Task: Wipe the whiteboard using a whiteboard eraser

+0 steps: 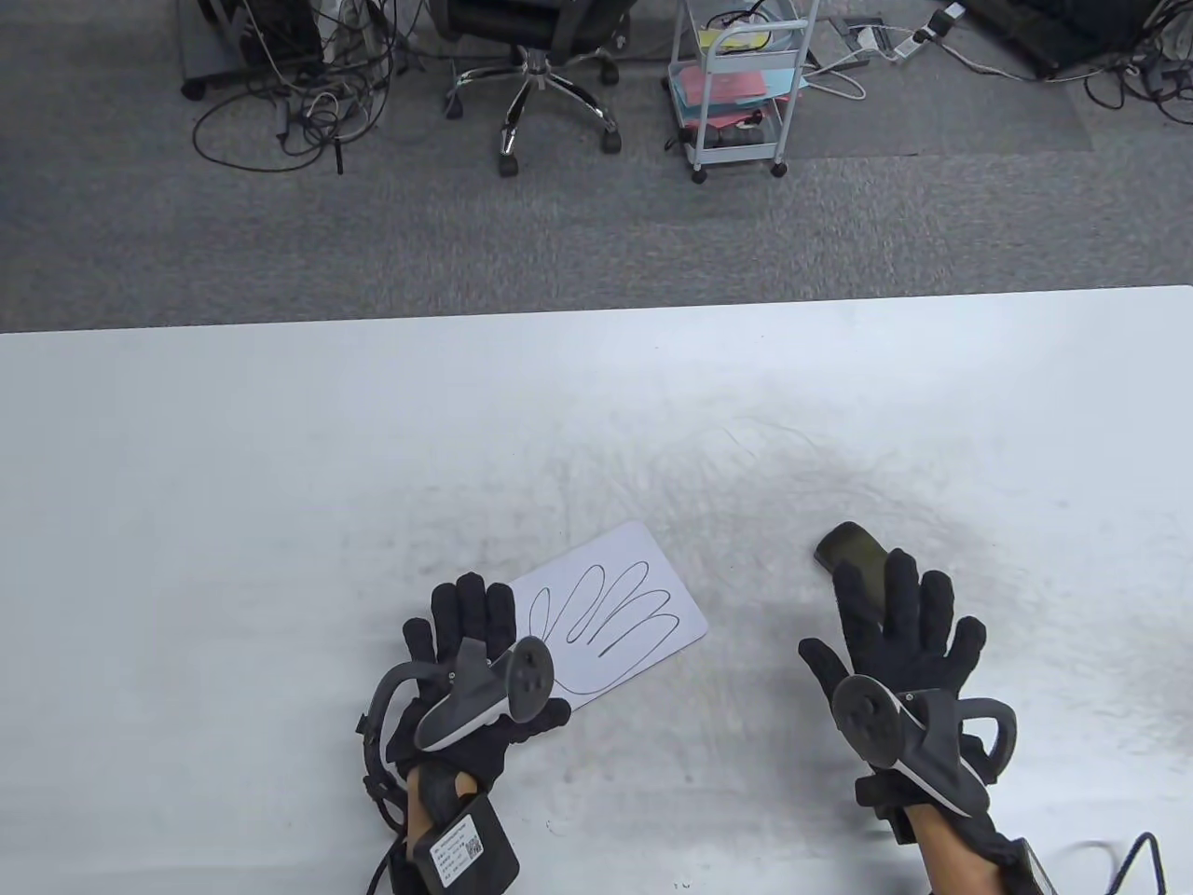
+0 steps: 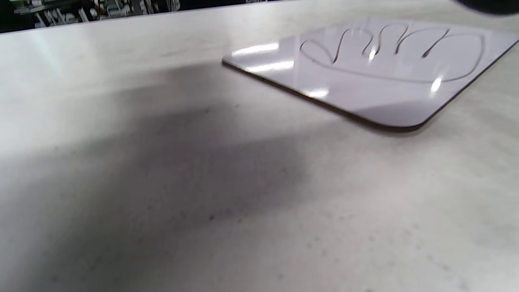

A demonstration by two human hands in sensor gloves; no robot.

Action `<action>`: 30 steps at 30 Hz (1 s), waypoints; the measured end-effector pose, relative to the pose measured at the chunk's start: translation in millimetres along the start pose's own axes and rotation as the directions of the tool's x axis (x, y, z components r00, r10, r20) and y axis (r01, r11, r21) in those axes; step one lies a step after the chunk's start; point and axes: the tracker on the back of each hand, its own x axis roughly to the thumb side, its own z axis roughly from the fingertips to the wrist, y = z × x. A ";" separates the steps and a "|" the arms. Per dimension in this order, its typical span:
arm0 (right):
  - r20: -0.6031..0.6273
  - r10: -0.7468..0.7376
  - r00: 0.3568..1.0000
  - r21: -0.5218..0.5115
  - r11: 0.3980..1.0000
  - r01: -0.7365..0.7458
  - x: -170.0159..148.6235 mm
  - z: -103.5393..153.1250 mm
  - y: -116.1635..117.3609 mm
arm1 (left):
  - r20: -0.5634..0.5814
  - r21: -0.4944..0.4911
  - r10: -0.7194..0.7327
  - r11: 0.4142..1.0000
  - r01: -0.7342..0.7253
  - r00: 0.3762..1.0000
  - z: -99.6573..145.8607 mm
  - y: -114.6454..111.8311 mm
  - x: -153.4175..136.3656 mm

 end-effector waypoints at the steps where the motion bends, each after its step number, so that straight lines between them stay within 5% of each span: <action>1: 0.005 -0.005 1.000 -0.002 1.000 0.005 0.5 0.4 -0.1 | -0.008 -0.043 -0.019 0.999 0.019 1.000 -7.1 -3.1 -2.0; 5: 0.016 -0.004 1.000 -0.005 1.000 0.004 1.6 1.2 -0.5 | 0.056 -0.181 0.025 0.983 -0.015 0.998 -29.7 -14.3 -6.1; 15: -0.007 -0.021 1.000 0.004 1.000 0.021 -1.1 0.3 -1.0 | 0.093 -0.192 -0.038 0.980 0.056 0.995 -48.0 -13.7 -1.8; 30: -0.109 -0.104 0.989 -0.024 0.995 0.102 -24.7 -3.3 -8.7 | 0.396 -0.092 -0.247 0.948 0.306 0.884 -9.8 -29.7 57.9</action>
